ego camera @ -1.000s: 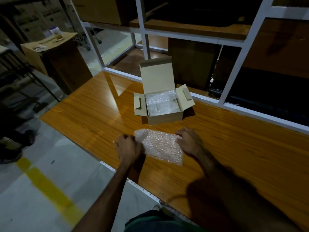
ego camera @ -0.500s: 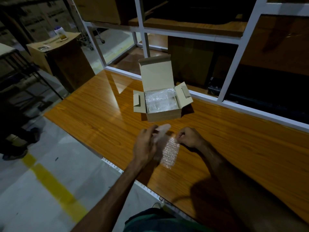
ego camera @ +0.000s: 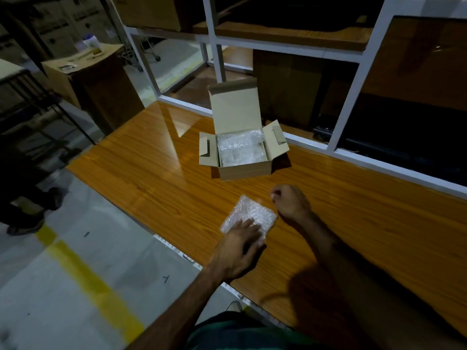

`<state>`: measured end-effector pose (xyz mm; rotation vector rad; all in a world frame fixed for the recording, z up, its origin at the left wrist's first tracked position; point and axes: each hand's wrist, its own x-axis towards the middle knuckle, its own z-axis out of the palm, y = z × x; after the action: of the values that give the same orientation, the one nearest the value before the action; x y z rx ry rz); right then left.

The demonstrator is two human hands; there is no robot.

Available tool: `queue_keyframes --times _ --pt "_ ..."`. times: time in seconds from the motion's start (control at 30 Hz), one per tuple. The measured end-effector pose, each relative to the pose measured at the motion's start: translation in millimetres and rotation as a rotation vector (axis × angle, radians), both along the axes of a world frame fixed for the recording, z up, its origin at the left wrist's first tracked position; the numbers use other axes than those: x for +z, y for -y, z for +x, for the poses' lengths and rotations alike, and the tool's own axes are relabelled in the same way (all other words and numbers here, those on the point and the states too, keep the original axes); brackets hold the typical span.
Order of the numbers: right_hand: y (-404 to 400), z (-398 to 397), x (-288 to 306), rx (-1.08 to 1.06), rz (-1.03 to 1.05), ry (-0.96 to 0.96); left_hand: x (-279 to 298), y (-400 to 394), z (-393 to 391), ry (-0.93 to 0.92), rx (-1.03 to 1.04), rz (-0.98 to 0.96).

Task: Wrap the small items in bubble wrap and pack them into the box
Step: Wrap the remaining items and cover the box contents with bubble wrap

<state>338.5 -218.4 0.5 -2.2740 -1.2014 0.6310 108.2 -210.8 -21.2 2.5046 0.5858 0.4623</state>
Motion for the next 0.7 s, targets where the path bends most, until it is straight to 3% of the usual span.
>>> queue_keyframes --times 0.07,0.13,0.23,0.27,0.37,0.47,0.6,0.7 --pt "1.4 -21.4 1.4 0.041 0.125 0.185 0.0 0.4 -0.6 0.049 0.057 -0.115" --pt "1.4 -45.4 -1.5 0.225 0.236 0.29 3.0 3.2 3.6 0.155 0.258 -0.272" --pt "1.6 -66.7 -24.7 0.57 0.191 0.316 4.1 3.0 8.6 0.238 0.529 -0.587" --pt "1.9 -65.4 -34.4 0.605 0.116 0.289 2.7 0.7 7.8 0.227 0.535 -0.563" --pt "5.6 -44.4 -52.7 0.606 -0.055 0.403 -1.6 -2.2 3.6 0.081 0.393 -0.198" --pt "11.0 -30.4 -51.8 0.596 -0.098 0.47 -12.6 -5.6 -0.3 -0.033 0.307 0.019" --pt "11.2 -33.8 -52.2 0.525 -0.11 0.442 -16.9 -5.5 -11.0 -0.446 0.349 0.111" --pt "9.6 -32.8 -47.9 0.462 -0.104 0.347 -12.2 0.1 -11.4 -0.582 0.385 0.09"
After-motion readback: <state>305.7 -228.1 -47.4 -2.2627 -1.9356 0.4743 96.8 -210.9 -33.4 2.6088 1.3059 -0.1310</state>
